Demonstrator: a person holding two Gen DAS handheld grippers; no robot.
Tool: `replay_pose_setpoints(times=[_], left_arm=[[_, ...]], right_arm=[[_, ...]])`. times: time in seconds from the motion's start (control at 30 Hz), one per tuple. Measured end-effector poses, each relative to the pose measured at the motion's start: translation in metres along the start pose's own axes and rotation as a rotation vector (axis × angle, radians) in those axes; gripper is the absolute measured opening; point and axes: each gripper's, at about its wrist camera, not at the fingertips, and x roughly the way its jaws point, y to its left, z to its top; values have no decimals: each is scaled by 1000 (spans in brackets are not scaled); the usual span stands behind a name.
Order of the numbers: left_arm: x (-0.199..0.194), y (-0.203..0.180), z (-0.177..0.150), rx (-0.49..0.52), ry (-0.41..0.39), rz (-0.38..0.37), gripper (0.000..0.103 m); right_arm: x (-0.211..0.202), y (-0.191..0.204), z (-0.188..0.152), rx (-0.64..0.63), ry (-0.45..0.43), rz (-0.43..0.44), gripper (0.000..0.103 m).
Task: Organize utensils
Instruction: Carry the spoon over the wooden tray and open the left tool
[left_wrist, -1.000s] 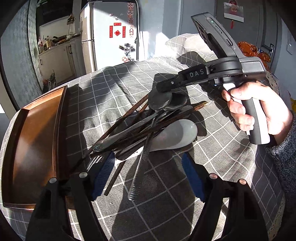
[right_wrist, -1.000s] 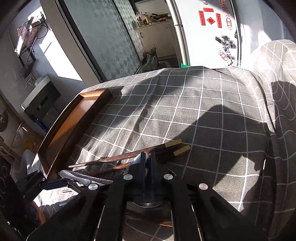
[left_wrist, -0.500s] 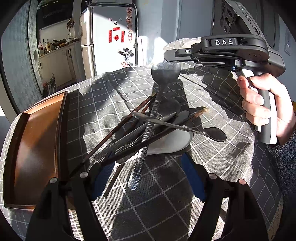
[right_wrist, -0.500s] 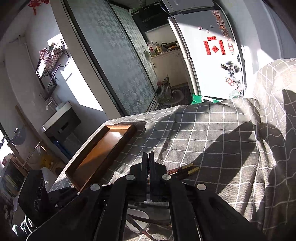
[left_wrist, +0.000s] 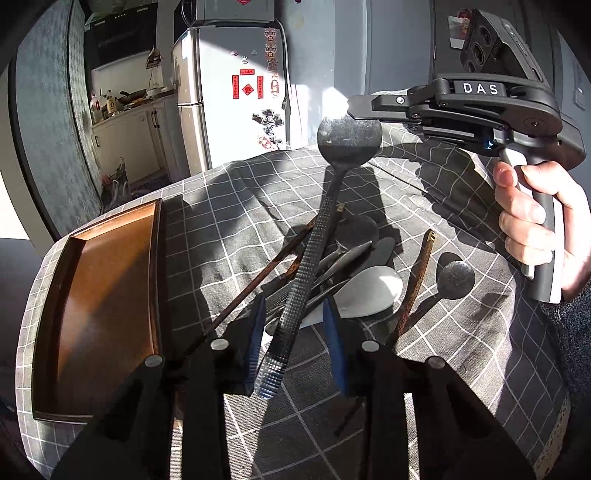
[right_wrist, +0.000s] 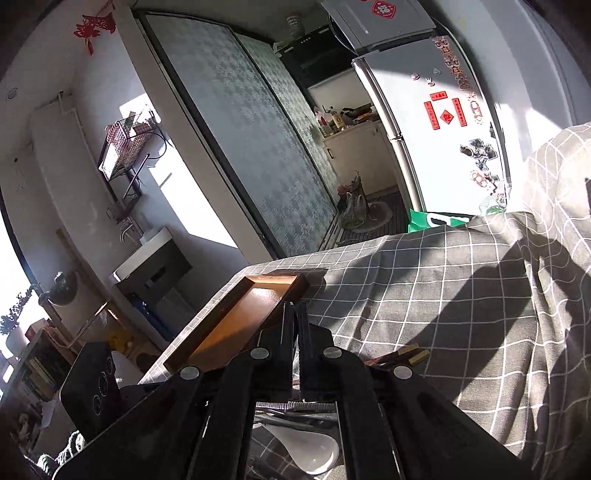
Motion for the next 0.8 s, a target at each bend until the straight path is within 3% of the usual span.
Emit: replay_pose_setpoints(times=[0.2,0.4,0.57,0.8], left_arm=[[-20,21,-6,-28,17,36,16],[-47,77,-8,-82,36,142,16],[-34,131,-13,-166,86,238,16],[-10,165,-26,-221,152,241,16]], right_arm=[[24,26,6,6,44,35,2],[100,67,28,-10,146,68,2],[184,76,34,6,247,47,2],[252,65,12,15,340,-32,2]])
